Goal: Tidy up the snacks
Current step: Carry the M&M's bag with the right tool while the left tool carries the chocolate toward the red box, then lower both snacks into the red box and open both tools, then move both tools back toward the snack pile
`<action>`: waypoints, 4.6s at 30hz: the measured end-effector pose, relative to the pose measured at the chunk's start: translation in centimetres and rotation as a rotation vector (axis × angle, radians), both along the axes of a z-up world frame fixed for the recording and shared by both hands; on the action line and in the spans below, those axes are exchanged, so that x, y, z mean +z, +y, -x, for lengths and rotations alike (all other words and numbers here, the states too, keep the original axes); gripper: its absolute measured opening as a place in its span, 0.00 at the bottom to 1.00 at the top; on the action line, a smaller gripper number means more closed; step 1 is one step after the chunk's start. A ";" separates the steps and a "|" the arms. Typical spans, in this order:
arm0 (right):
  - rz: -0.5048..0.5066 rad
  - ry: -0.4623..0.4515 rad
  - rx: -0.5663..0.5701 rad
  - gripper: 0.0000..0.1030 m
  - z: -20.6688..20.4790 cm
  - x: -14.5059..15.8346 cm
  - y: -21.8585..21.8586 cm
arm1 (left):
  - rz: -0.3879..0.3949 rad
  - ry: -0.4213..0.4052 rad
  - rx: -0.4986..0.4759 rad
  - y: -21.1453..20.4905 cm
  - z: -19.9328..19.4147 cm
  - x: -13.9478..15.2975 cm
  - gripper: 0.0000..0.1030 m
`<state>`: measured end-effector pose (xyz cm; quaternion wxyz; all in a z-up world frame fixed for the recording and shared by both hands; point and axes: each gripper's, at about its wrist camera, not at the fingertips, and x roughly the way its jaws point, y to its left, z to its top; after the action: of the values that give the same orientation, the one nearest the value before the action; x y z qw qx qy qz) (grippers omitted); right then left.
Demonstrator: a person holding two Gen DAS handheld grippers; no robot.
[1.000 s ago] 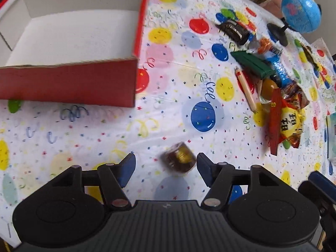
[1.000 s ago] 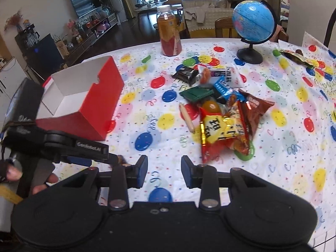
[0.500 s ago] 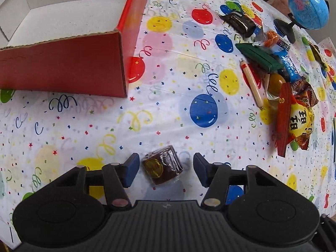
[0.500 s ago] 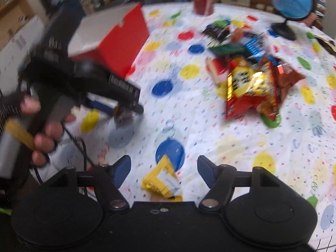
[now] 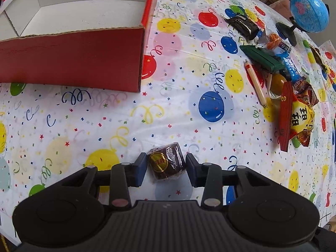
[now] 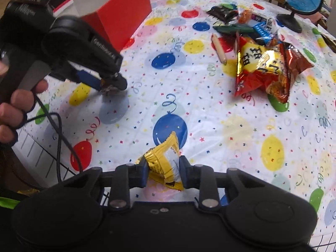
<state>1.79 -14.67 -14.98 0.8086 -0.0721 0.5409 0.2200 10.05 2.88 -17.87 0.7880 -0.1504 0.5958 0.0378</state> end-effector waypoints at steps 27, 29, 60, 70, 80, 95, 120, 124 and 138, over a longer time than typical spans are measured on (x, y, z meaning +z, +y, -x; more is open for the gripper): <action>-0.218 -0.252 0.002 0.26 -7.2 14.4 8.9 | -0.073 -0.280 -0.012 10.5 -0.3 15.8 0.38; -0.221 -0.257 0.006 0.26 -8.3 14.9 10.5 | -0.090 -0.288 -0.010 12.2 -0.8 16.3 0.38; 0.021 0.004 0.007 0.27 -16.8 2.3 27.1 | -0.161 0.007 -0.232 22.6 -10.0 4.2 0.38; 0.035 0.030 -0.004 0.33 -16.2 1.8 27.2 | -0.143 0.035 -0.247 22.7 -9.7 3.1 0.39; -0.021 -0.014 -0.028 0.52 -14.9 4.3 25.9 | -0.129 -0.029 -0.242 23.2 -8.1 5.1 0.49; -0.147 -0.144 -0.081 0.81 -11.0 10.8 22.9 | -0.138 -0.285 -0.224 22.9 -4.0 11.9 0.54; -0.144 -0.330 -0.240 0.92 -5.7 13.9 10.8 | -0.094 -0.429 -0.269 14.3 -0.9 14.9 0.66; -0.125 -0.324 -0.241 0.89 -5.3 13.3 7.7 | -0.093 -0.414 -0.289 10.9 -1.1 14.5 0.66; -0.079 -0.297 -0.343 0.83 -6.1 10.3 -5.5 | -0.044 -0.297 -0.372 -2.4 -3.0 10.8 0.66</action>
<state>7.89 -20.16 -4.69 0.9071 0.0210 0.4113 0.0870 13.07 0.47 -7.10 0.8635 -0.0249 0.4898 -0.1176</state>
